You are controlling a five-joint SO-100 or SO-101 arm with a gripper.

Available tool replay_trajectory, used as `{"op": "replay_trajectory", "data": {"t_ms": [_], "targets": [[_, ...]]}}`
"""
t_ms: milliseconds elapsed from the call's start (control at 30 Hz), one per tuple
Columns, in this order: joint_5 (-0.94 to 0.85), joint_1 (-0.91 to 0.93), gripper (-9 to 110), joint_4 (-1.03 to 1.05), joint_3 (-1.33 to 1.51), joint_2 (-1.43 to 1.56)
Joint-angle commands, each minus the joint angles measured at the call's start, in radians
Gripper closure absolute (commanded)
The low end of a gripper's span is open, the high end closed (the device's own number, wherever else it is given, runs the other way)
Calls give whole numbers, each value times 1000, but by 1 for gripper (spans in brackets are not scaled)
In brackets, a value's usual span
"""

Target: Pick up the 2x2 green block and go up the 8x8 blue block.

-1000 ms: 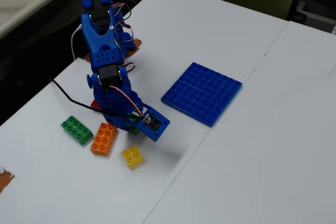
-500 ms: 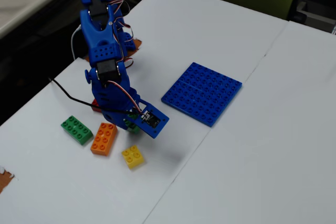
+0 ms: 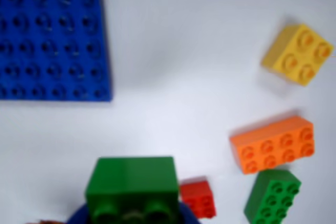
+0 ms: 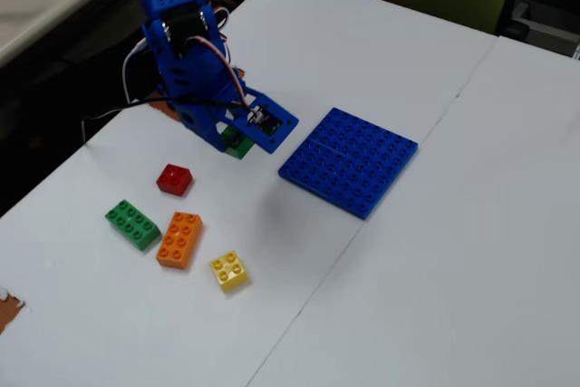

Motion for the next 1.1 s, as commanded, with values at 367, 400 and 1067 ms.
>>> {"op": "replay_trajectory", "data": {"t_ms": [367, 400, 1067], "targets": [[505, -413, 101, 8, -169, 121], [528, -431, 101, 8, -202, 103], [316, -469, 101, 21, -583, -227]]}}
